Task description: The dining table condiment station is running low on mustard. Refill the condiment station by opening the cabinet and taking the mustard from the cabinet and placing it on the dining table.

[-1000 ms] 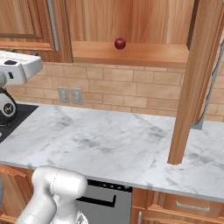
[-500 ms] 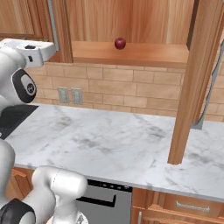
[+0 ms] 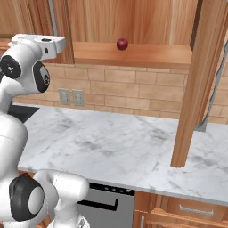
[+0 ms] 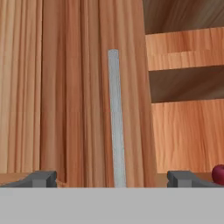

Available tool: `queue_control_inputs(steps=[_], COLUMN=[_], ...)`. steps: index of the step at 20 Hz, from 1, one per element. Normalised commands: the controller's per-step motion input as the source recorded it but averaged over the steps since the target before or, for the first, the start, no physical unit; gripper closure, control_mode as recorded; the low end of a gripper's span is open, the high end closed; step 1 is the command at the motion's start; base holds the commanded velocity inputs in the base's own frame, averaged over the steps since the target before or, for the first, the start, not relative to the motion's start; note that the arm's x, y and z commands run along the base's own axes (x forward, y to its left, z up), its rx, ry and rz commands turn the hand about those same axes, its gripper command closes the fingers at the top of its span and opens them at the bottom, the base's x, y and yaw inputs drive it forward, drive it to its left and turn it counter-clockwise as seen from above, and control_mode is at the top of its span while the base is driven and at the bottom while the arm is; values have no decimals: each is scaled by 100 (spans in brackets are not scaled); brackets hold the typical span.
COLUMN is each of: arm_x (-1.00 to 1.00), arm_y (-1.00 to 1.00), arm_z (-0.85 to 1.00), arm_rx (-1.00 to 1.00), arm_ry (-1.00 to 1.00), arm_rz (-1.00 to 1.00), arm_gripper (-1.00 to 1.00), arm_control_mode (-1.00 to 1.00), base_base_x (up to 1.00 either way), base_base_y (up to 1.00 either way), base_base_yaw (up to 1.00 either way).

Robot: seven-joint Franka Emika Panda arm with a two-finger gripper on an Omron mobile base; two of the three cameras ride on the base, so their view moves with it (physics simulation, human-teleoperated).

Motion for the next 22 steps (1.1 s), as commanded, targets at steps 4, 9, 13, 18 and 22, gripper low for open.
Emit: queue_control_inputs(steps=[4,9,13,18,22], arm_x=[60,48,51,62,69], arm_y=[1,5,13,24,29], arm_z=[0,0,0,0,-2], arm_rx=[0,0,0,0,-1], arm_ry=[0,0,1,4,9], arm_rz=[7,0,0,0,0], arm_gripper=[-100,-100,-100,-100,-100], arm_control_mode=[-100,-100,-100,-100,-100], base_base_x=[0,0,0,0,0], base_base_y=[0,0,0,0,0], base_base_yaw=[0,0,0,0,0])
